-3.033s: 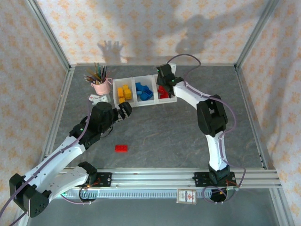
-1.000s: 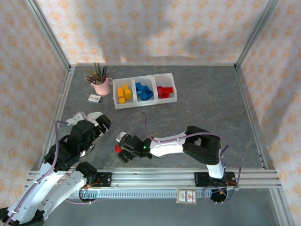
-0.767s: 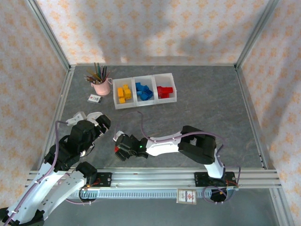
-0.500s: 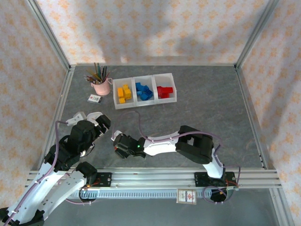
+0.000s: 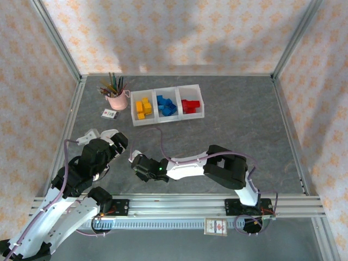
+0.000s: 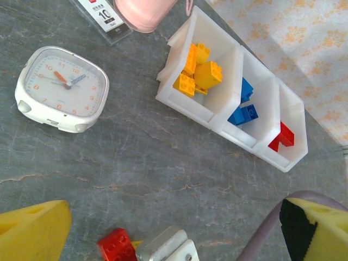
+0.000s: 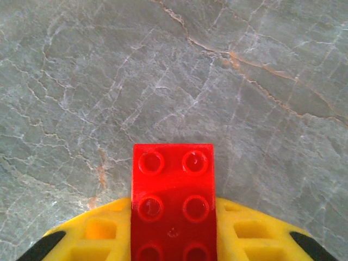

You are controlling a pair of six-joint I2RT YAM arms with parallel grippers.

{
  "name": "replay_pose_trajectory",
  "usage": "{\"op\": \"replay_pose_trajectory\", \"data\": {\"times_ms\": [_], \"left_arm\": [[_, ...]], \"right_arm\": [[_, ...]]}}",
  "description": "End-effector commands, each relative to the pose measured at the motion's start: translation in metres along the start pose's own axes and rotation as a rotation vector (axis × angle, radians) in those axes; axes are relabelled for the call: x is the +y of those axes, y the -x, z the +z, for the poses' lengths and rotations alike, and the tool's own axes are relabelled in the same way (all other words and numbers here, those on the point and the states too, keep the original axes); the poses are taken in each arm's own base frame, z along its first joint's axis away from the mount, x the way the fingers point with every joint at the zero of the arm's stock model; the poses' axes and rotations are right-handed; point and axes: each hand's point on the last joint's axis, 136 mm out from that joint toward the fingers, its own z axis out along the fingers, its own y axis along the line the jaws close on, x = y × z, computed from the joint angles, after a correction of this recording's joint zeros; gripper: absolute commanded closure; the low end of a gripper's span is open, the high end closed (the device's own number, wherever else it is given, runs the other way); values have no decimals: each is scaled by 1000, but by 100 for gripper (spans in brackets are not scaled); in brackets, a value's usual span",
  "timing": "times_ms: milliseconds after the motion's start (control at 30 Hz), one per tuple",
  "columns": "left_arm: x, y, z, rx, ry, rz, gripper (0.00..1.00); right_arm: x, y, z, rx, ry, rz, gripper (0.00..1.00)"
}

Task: Sort the legos into containers by color
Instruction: Pick up the lego from the bottom-center of the table, then place the lego in the container.

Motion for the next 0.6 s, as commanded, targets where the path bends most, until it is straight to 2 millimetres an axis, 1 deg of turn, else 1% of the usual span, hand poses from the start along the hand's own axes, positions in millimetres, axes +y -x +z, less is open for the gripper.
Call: {"op": "replay_pose_trajectory", "data": {"times_ms": [0,100,267,333,433,567], "left_arm": [[-8,8,1,-30,-18,4,1],[-16,11,2,-31,-35,18,1],[-36,14,8,-36,-89,44,0],[-46,14,13,-28,-111,65,1],[-59,13,22,-20,-140,88,1],[-79,9,36,-8,-191,122,1]], "right_arm": [[-15,23,-28,-59,-19,67,78],[-35,32,-44,-80,-41,137,78],[-85,47,-76,-130,-99,266,78],[-110,54,-91,-160,-139,321,77],[-157,63,-111,-198,-223,411,76],[-228,69,-133,-244,-335,537,74]]}}
